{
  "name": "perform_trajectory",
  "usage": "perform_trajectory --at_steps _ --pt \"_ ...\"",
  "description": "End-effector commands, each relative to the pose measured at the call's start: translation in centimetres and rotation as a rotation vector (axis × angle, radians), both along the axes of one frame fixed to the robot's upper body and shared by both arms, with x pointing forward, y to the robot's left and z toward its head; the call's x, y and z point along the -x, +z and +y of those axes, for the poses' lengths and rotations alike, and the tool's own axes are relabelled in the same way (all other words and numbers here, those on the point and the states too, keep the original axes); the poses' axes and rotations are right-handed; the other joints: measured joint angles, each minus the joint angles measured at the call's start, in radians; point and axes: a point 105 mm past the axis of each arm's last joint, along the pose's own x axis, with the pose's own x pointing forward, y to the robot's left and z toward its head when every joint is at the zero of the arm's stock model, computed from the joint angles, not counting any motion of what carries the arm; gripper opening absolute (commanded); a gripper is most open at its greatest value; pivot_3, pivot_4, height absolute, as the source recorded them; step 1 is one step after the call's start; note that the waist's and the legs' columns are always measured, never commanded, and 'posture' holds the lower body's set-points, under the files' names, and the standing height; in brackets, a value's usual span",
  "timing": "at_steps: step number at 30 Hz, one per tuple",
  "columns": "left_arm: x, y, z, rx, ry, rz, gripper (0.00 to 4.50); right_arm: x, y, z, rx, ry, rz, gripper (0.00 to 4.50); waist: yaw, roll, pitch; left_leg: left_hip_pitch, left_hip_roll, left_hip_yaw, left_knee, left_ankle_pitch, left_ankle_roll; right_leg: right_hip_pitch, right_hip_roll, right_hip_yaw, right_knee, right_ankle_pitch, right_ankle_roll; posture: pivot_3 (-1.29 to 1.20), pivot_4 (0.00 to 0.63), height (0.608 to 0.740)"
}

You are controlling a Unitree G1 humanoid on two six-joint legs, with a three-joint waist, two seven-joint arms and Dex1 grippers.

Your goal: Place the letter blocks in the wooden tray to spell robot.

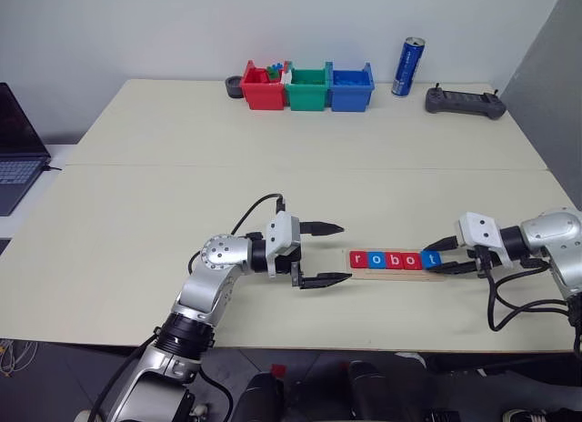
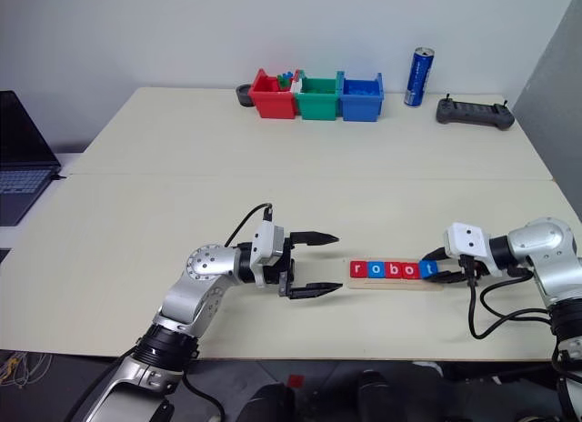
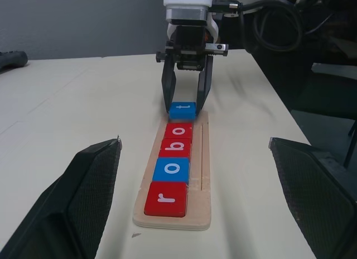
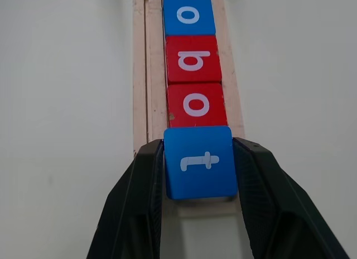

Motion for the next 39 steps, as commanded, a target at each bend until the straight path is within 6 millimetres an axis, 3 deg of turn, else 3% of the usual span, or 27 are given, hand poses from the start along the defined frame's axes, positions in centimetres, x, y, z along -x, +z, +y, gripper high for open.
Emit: perform_trajectory --at_steps 1,9,28,36,37,39 --pt "0.12 0.95 0.07 0.022 0.001 -0.032 4.50 -0.46 0.76 -0.07 0.009 0.011 -0.039 1.46 0.000 0.000 0.000 0.000 0.000 0.000 0.000 0.000 0.000 0.000 0.000 0.000 0.000 0.000 0.000 0.00 0.150 0.740" --pt "0.07 1.02 0.13 0.020 0.003 -0.034 4.50 -1.05 0.58 -0.67 0.023 -0.010 -0.047 1.46 -0.001 0.000 0.000 0.000 0.000 0.000 0.000 0.000 0.000 0.000 0.000 0.000 0.000 0.000 0.000 0.00 0.150 0.740" --pt "-0.23 1.13 0.00 0.016 0.002 -0.041 4.50 -0.52 1.07 0.16 -0.013 0.008 0.012 1.46 -0.001 0.000 0.000 0.000 0.000 0.000 0.001 0.000 0.000 0.000 0.000 0.000 0.001 0.000 0.000 0.00 0.150 0.740" --pt "-0.38 1.20 -0.07 0.016 0.002 -0.043 4.50 -0.45 1.03 0.08 0.001 0.011 0.019 4.22 -0.001 0.000 0.000 0.000 0.000 0.000 0.001 0.000 0.000 0.000 0.000 0.000 0.001 0.000 0.000 0.00 0.150 0.740" --pt "-0.39 1.20 -0.07 0.015 0.002 -0.044 4.50 -0.49 1.07 0.06 0.000 0.009 0.016 4.48 -0.001 0.000 0.000 0.000 0.000 0.000 0.001 0.000 0.000 0.000 0.000 0.000 0.001 0.000 0.000 0.00 0.150 0.740" --pt "-0.41 1.19 -0.05 0.015 0.003 -0.044 4.50 -0.63 1.33 0.00 -0.006 0.001 0.011 4.48 -0.001 0.000 0.000 0.000 0.000 0.000 0.001 0.000 0.000 0.000 0.000 0.000 0.001 0.000 0.000 0.00 0.150 0.740"
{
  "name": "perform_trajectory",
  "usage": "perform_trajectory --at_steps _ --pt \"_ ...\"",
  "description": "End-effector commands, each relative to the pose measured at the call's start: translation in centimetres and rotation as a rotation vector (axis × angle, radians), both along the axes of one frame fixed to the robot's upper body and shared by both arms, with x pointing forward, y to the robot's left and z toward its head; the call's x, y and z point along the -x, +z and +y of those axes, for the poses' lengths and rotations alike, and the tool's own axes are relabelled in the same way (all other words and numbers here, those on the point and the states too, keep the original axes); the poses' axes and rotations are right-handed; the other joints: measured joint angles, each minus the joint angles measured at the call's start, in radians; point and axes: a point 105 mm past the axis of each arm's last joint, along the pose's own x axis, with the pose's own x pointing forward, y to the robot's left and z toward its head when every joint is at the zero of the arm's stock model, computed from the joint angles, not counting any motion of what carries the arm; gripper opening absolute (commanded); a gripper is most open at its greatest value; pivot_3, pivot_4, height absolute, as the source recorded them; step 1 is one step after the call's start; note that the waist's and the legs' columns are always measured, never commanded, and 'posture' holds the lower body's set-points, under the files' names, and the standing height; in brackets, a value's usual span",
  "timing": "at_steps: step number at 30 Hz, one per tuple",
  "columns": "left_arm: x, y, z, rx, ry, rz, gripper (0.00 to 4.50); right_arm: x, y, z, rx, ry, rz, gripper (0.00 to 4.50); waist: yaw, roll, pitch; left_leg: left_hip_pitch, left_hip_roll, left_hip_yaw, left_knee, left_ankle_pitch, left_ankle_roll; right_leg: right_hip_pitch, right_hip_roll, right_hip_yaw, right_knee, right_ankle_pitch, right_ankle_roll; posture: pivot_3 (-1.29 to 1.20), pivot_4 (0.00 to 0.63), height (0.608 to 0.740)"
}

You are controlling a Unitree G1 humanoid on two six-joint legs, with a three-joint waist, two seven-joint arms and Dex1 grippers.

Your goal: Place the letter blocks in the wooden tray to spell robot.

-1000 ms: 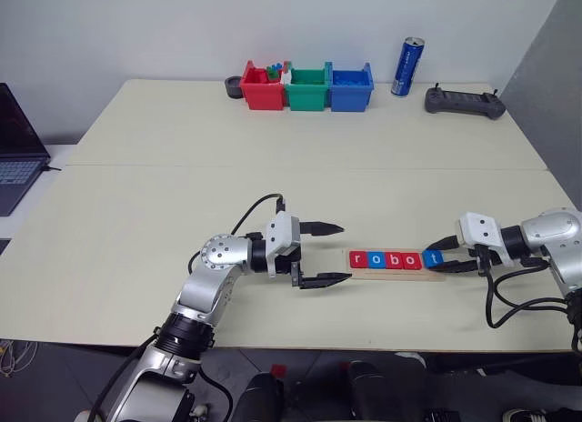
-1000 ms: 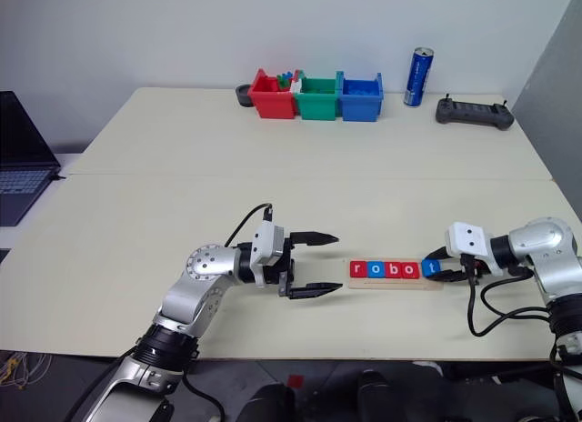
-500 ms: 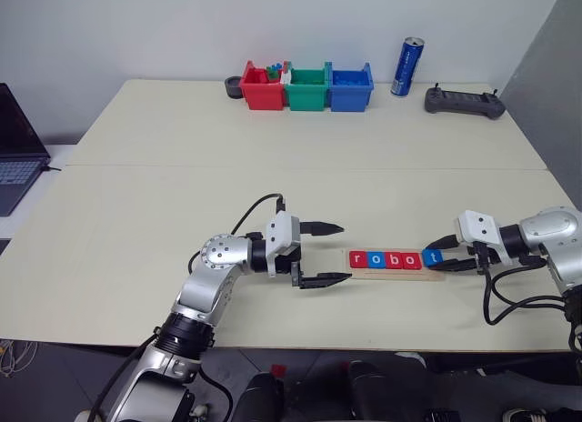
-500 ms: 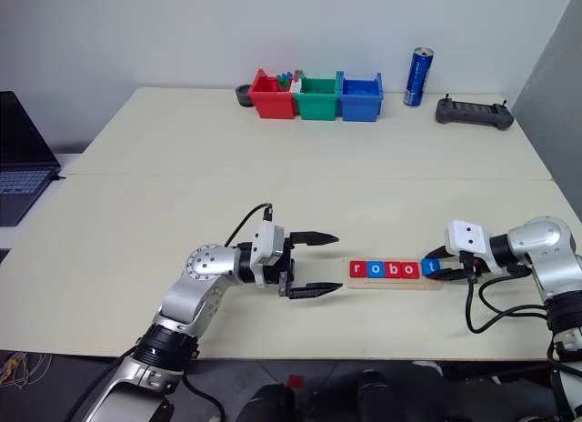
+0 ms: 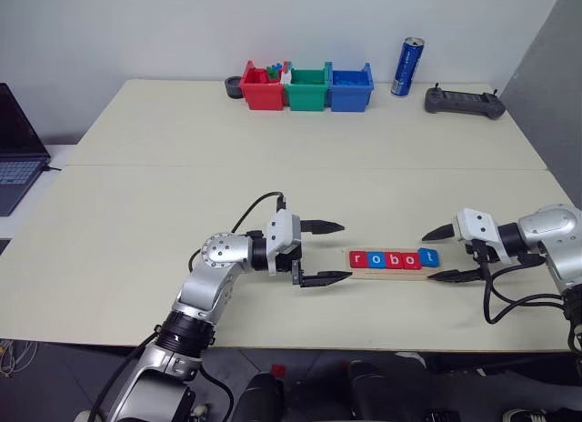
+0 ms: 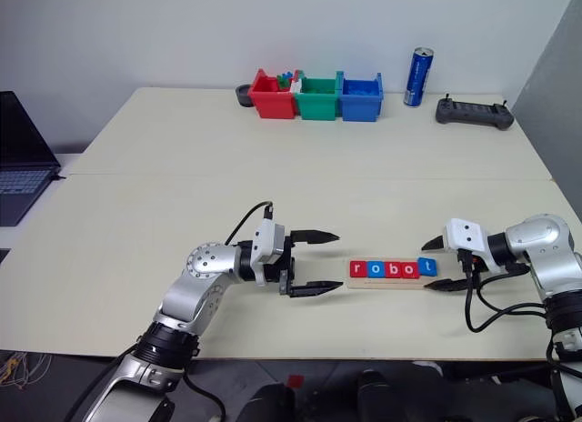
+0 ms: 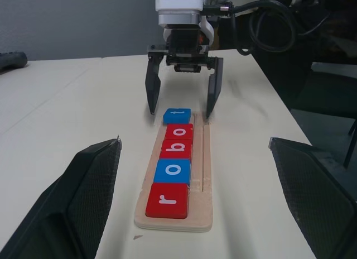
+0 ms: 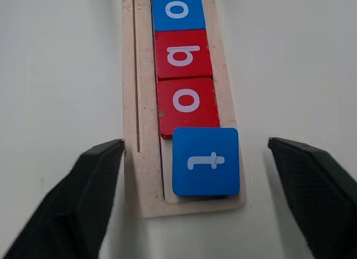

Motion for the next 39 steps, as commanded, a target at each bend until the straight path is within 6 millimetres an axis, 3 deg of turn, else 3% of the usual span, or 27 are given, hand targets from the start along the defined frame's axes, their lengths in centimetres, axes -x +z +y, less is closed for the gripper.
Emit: perform_trajectory --at_steps 1,8,9,11,21,22,39 --pt "-0.2 0.8 0.0 0.017 0.005 -0.033 4.50 -0.1 1.4 -0.1 -0.006 0.013 -0.021 4.48 0.000 0.000 0.000 0.000 0.000 0.000 0.000 0.000 0.000 0.000 0.000 0.000 0.000 0.000 0.000 0.00 0.150 0.740" --pt "-0.2 0.8 -0.1 0.018 0.002 -0.031 4.50 -1.2 2.6 -0.3 -0.035 -0.031 -0.065 4.48 0.000 0.000 0.000 0.000 0.000 0.000 0.000 0.000 0.000 0.000 0.000 0.000 0.000 0.000 0.000 0.00 0.150 0.740" --pt "-0.3 0.8 -0.1 0.018 0.002 -0.033 4.50 -1.2 2.7 -0.3 -0.038 -0.032 -0.065 4.32 0.000 0.000 0.000 0.000 0.000 0.000 0.000 0.000 0.000 0.000 0.000 0.000 0.000 0.000 0.000 0.00 0.150 0.740" --pt "-0.3 0.9 -0.1 0.019 0.002 -0.034 4.50 -1.4 2.9 -0.2 -0.055 -0.037 -0.066 3.87 0.000 0.000 0.000 0.000 0.000 0.000 0.001 0.000 0.000 0.000 0.000 0.000 0.000 0.000 0.000 0.00 0.150 0.740" --pt "-0.3 0.9 0.0 0.015 0.001 -0.035 4.50 -2.0 2.9 1.0 -0.094 -0.026 -0.094 0.24 0.000 0.000 0.000 0.000 0.000 0.000 0.001 0.000 0.000 0.000 0.000 0.000 0.001 0.000 0.000 0.00 0.150 0.740" --pt "-0.3 0.9 0.0 0.014 0.001 -0.036 4.50 -2.1 2.9 1.2 -0.094 -0.024 -0.095 0.03 0.000 0.000 0.000 0.000 0.000 0.000 0.001 0.000 0.000 0.000 0.000 0.000 0.001 0.000 0.000 0.00 0.150 0.740" --pt "-0.4 0.9 0.0 0.013 0.003 -0.039 4.50 -1.5 1.4 1.3 -0.025 0.023 -0.090 0.03 0.000 0.000 0.000 -0.001 0.000 0.000 0.003 0.000 0.000 0.000 0.000 0.000 0.002 0.000 0.000 0.00 0.150 0.740"
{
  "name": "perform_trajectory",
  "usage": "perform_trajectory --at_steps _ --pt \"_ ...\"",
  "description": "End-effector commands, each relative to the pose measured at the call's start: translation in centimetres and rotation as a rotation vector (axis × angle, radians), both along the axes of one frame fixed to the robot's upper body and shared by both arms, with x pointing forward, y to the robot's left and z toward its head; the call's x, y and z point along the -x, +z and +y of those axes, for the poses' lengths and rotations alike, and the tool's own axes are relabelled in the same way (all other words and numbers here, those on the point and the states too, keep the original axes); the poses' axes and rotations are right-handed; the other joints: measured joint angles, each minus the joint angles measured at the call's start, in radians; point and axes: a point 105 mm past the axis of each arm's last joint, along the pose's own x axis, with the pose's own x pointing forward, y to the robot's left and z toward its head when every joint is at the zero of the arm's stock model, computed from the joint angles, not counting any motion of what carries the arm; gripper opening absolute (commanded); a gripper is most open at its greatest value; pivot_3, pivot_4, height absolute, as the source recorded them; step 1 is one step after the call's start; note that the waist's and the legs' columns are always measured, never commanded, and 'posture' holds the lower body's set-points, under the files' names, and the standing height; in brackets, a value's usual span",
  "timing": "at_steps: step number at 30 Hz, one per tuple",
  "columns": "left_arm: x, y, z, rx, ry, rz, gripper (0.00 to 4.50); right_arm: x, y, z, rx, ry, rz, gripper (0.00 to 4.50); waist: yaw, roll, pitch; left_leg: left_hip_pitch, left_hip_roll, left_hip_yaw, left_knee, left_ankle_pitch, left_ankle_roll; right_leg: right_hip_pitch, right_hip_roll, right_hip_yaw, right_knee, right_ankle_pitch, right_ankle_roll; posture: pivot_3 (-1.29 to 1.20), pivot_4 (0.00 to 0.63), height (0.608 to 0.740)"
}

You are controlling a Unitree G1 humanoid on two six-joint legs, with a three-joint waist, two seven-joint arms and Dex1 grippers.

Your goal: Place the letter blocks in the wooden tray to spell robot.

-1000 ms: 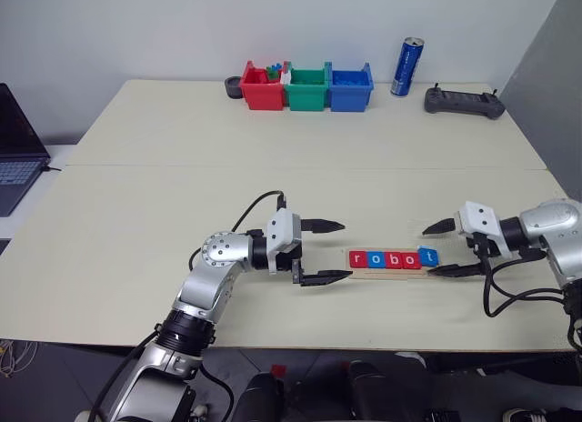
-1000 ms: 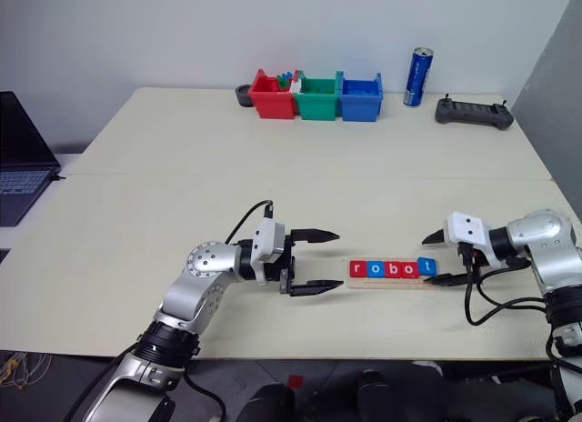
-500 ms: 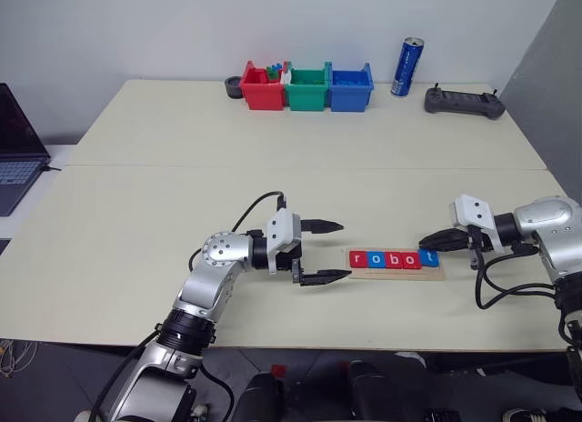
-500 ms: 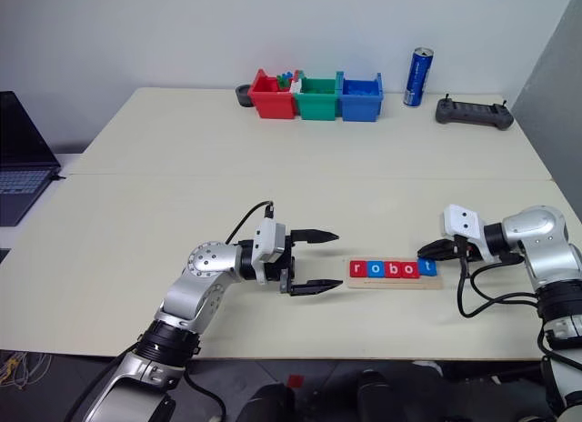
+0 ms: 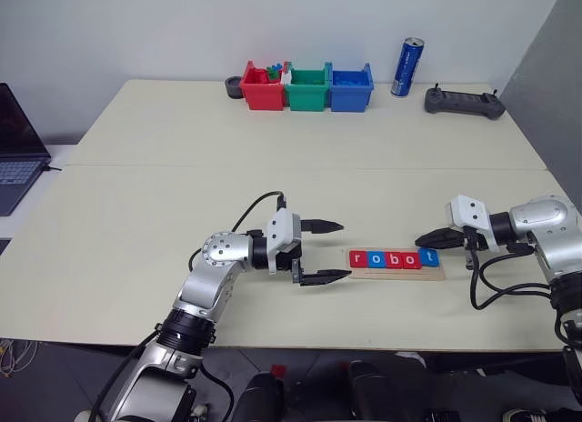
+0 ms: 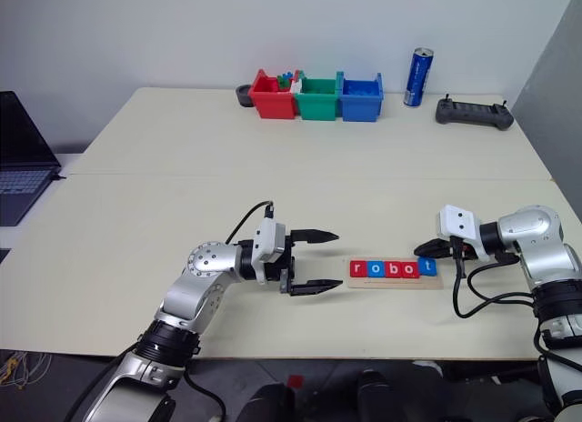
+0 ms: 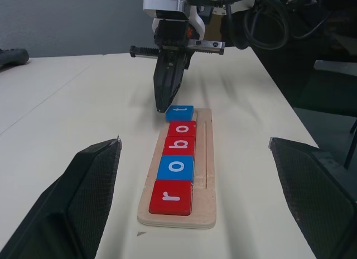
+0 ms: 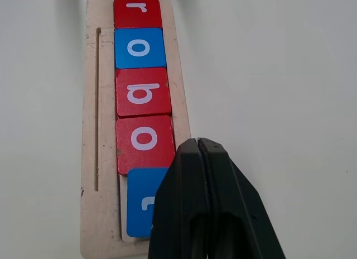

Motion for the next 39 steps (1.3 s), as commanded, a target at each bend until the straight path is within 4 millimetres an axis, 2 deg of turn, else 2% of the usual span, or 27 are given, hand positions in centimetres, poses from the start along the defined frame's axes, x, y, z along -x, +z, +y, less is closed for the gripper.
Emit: perform_trajectory --at_steps 1,18,25,29,39 --pt "-0.2 1.3 -0.1 0.020 -0.003 -0.051 4.50 0.3 0.3 0.0 0.032 0.038 -0.020 0.03 0.000 0.000 0.000 0.000 0.000 0.000 0.000 0.000 0.000 0.000 0.000 0.000 0.000 0.000 0.000 0.00 0.150 0.740" --pt "-0.3 1.3 -0.1 0.021 -0.002 -0.052 4.50 0.7 0.4 -1.4 0.084 0.038 -0.017 0.03 0.000 0.000 0.000 0.000 0.000 0.000 0.001 0.000 0.000 0.000 0.000 0.000 0.000 0.000 0.000 0.00 0.150 0.740" --pt "-0.3 1.3 -0.2 0.020 -0.006 -0.052 4.50 0.4 1.3 -0.1 0.026 0.044 -0.036 0.03 0.000 0.000 0.000 0.000 0.000 0.000 0.001 0.000 0.000 0.000 0.000 0.000 0.001 0.000 0.000 0.00 0.150 0.740" --pt "-0.3 1.3 -0.2 0.018 -0.008 -0.051 4.50 0.4 1.0 0.5 0.021 0.057 -0.035 0.03 0.000 0.000 0.000 0.000 0.000 0.000 0.001 0.000 0.000 0.000 0.000 0.000 0.001 0.000 0.000 0.00 0.150 0.740" --pt "-0.2 1.2 -0.1 0.016 -0.004 -0.052 4.50 0.7 0.0 -0.3 0.083 0.068 -0.022 0.03 0.000 0.000 0.000 -0.001 0.000 0.000 0.002 0.000 0.000 0.000 0.000 0.000 0.001 0.000 0.000 0.00 0.150 0.740"
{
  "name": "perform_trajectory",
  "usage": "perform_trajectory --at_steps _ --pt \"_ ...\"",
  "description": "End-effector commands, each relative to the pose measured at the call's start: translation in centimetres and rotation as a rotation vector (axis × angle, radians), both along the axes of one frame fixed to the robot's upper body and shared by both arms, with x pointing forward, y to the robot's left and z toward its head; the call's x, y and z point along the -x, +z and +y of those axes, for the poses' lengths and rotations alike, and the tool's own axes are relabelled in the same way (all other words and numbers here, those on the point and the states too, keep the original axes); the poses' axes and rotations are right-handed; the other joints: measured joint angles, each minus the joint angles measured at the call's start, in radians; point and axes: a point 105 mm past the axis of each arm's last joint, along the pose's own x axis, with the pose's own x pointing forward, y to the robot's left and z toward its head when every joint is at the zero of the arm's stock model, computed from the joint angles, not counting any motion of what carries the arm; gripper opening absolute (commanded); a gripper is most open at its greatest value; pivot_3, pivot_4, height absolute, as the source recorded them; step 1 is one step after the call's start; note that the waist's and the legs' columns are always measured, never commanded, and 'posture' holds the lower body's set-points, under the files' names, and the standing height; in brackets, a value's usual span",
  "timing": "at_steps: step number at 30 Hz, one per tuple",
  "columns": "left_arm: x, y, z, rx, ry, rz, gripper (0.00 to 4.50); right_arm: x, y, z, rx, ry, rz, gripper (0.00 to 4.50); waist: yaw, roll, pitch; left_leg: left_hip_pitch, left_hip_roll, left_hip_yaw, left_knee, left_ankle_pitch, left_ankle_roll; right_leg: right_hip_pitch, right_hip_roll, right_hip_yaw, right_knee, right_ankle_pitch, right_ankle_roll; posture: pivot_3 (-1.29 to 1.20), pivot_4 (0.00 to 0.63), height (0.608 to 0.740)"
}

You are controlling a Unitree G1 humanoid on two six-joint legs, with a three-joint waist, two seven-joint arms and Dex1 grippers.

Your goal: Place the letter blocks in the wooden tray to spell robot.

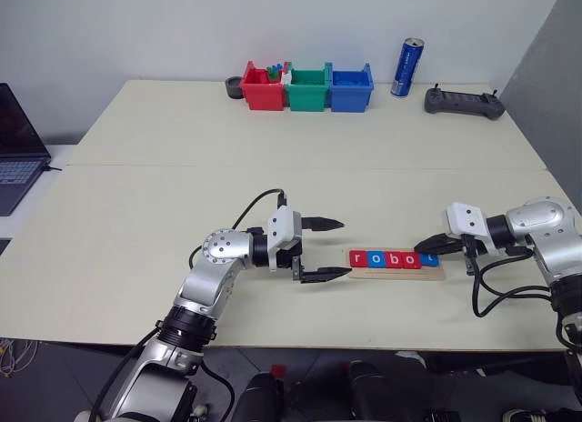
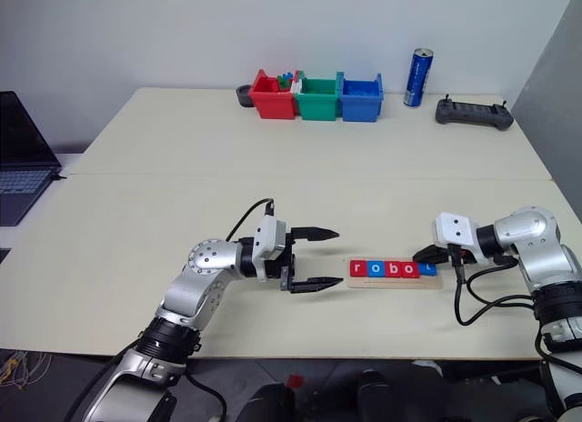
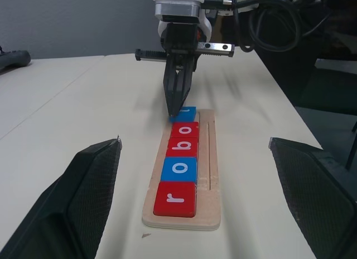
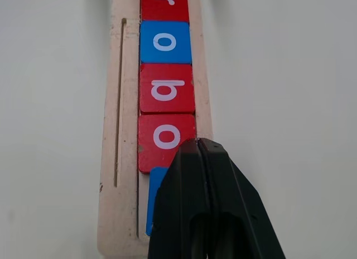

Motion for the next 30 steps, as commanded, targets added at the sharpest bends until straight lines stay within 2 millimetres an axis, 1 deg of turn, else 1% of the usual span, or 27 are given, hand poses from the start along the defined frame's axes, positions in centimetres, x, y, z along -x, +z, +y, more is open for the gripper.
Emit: perform_trajectory --at_steps 1,9,13,17,20,23,30 --pt "0.1 1.0 0.0 0.019 -0.004 -0.044 4.50 0.1 0.6 -0.7 0.025 0.003 -0.024 0.03 0.000 0.000 0.000 0.000 0.000 0.000 0.000 0.000 0.000 0.000 0.000 0.000 0.000 0.000 0.000 0.00 0.150 0.740" --pt "0.0 1.0 -0.1 0.020 -0.005 -0.044 4.50 0.0 0.9 -0.9 0.018 -0.006 -0.025 0.03 0.000 0.000 0.000 0.000 0.000 0.000 0.000 0.000 0.000 0.000 0.000 0.000 0.000 0.000 0.000 0.00 0.150 0.740" --pt "0.0 1.0 -0.1 0.018 -0.007 -0.044 4.50 -0.6 2.1 -0.7 -0.036 -0.046 -0.030 0.03 0.000 0.000 0.000 0.000 0.000 0.000 0.000 0.000 0.000 0.000 0.000 0.000 0.000 0.000 0.000 0.00 0.150 0.740" --pt "0.0 1.0 -0.1 0.017 -0.008 -0.044 4.50 -1.7 2.8 -1.1 -0.038 -0.090 -0.081 0.03 -0.001 0.000 0.000 0.000 0.000 0.000 0.000 0.000 0.000 0.000 0.000 0.000 0.000 0.000 0.000 0.00 0.150 0.740" --pt "-0.1 1.0 -0.1 0.015 -0.010 -0.045 4.50 -2.2 2.6 -1.8 -0.019 -0.116 -0.105 0.03 0.000 0.000 0.000 0.000 0.000 0.000 0.001 0.000 0.000 0.000 0.000 0.000 0.000 0.000 0.000 0.00 0.150 0.740" --pt "-0.1 1.0 -0.1 0.013 -0.012 -0.046 4.50 -2.0 2.0 -2.3 0.005 -0.110 -0.099 0.03 0.000 0.000 0.000 -0.001 0.000 0.000 0.001 0.000 0.000 0.000 0.000 0.000 0.000 0.000 0.000 0.00 0.150 0.740" --pt "-0.1 0.9 0.0 0.010 -0.012 -0.047 4.50 -1.2 1.0 -2.1 0.013 -0.079 -0.069 0.03 0.000 0.000 0.000 0.000 0.000 0.000 0.001 0.000 0.000 0.000 0.000 0.000 0.000 0.000 0.000 0.00 0.150 0.740"
